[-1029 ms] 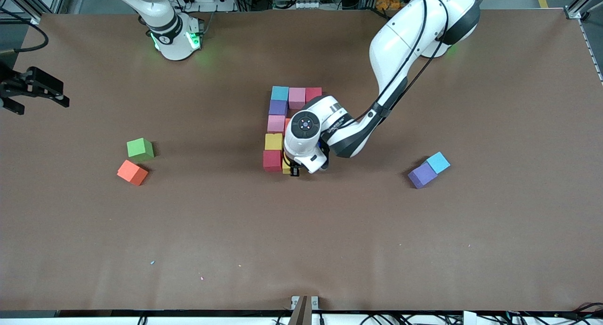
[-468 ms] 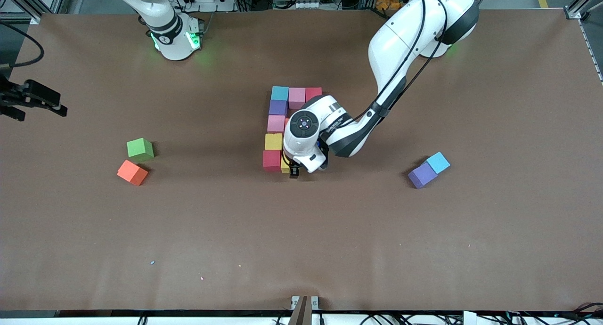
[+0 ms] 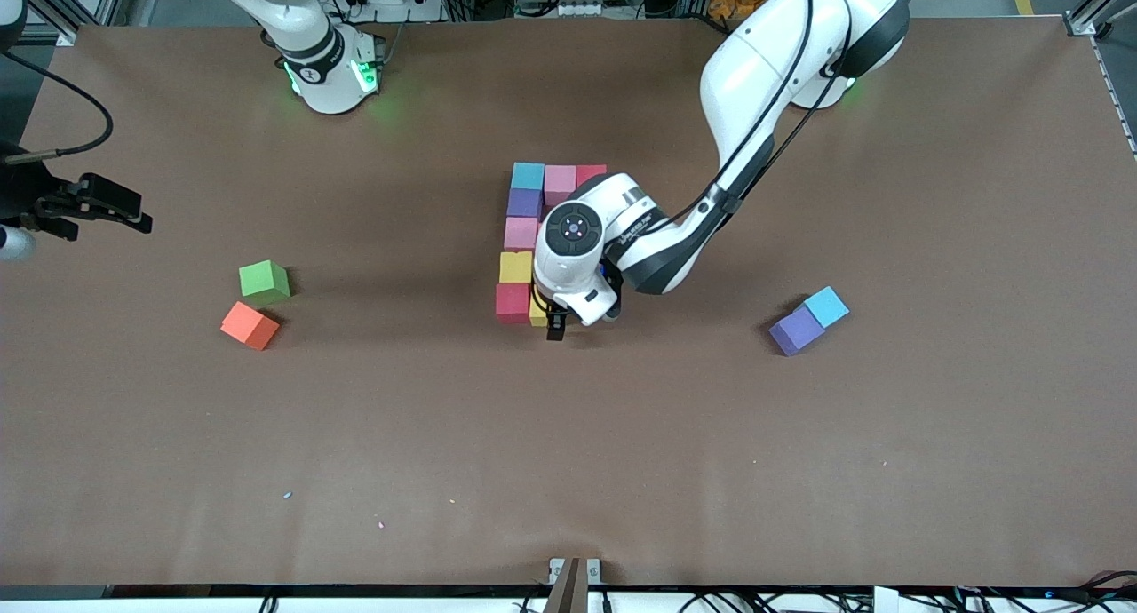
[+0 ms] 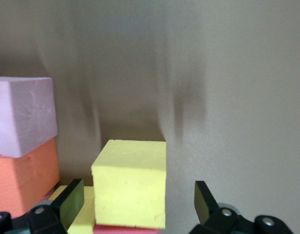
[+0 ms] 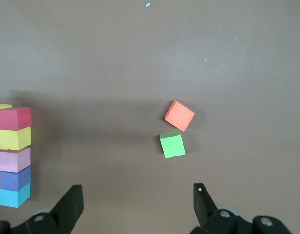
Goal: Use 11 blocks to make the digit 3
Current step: 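Open the left gripper and move it to the purple cube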
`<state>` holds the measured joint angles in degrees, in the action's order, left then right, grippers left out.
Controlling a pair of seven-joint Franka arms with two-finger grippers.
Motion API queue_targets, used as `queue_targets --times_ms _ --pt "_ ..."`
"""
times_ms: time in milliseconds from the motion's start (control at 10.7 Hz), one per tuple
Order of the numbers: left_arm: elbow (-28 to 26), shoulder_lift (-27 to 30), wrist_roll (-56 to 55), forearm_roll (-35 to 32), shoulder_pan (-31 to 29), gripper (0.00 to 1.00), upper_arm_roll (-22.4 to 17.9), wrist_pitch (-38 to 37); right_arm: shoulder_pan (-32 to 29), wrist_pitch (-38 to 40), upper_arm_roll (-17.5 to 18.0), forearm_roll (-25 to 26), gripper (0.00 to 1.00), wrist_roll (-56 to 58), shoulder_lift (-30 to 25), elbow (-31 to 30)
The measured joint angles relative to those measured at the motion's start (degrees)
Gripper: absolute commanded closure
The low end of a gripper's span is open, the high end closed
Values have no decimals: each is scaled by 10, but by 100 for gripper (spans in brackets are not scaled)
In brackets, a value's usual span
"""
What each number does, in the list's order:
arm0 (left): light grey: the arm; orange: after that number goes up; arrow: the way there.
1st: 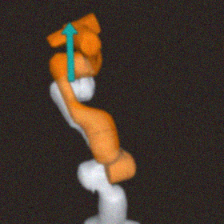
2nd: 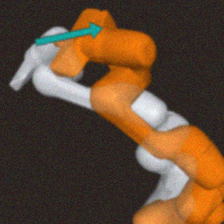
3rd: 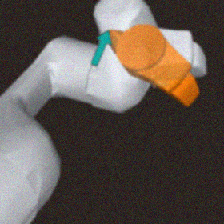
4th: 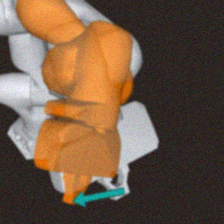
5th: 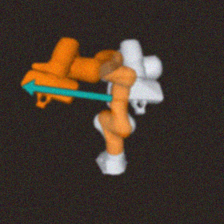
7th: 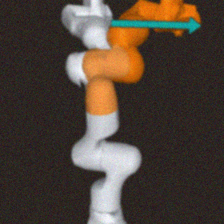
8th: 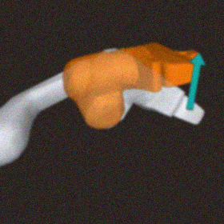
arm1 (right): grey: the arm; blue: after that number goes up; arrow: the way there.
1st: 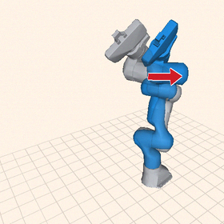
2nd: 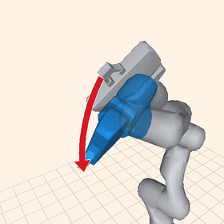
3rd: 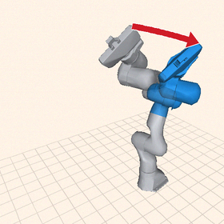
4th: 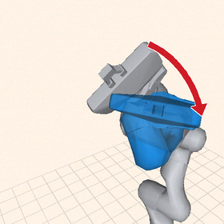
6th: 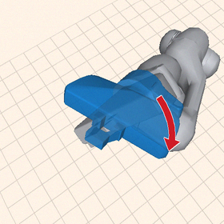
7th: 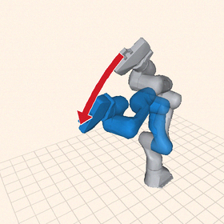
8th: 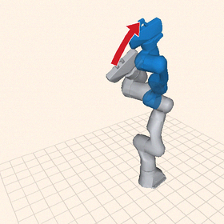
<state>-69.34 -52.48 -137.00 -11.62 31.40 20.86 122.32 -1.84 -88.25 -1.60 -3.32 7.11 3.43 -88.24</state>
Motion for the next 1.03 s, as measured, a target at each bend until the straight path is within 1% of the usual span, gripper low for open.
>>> queue_targets --times_ms 187,374,561,749,1029 --pt "1 34 57 11 -17 0 6 -51 0 0 1 0 0 0 -2 0" --pt "-2 62 137 18 -52 0 14 -108 0 0 1 0 0 0 -3 0" --pt "-19 77 195 20 -87 0 15 -138 0 3 1 0 0 0 -3 0" --pt "-67 106 235 20 -128 0 16 -142 0 8 1 0 0 0 -4 0" --pt "-153 179 241 44 -218 0 19 -146 0 9 1 0 0 0 -6 0"
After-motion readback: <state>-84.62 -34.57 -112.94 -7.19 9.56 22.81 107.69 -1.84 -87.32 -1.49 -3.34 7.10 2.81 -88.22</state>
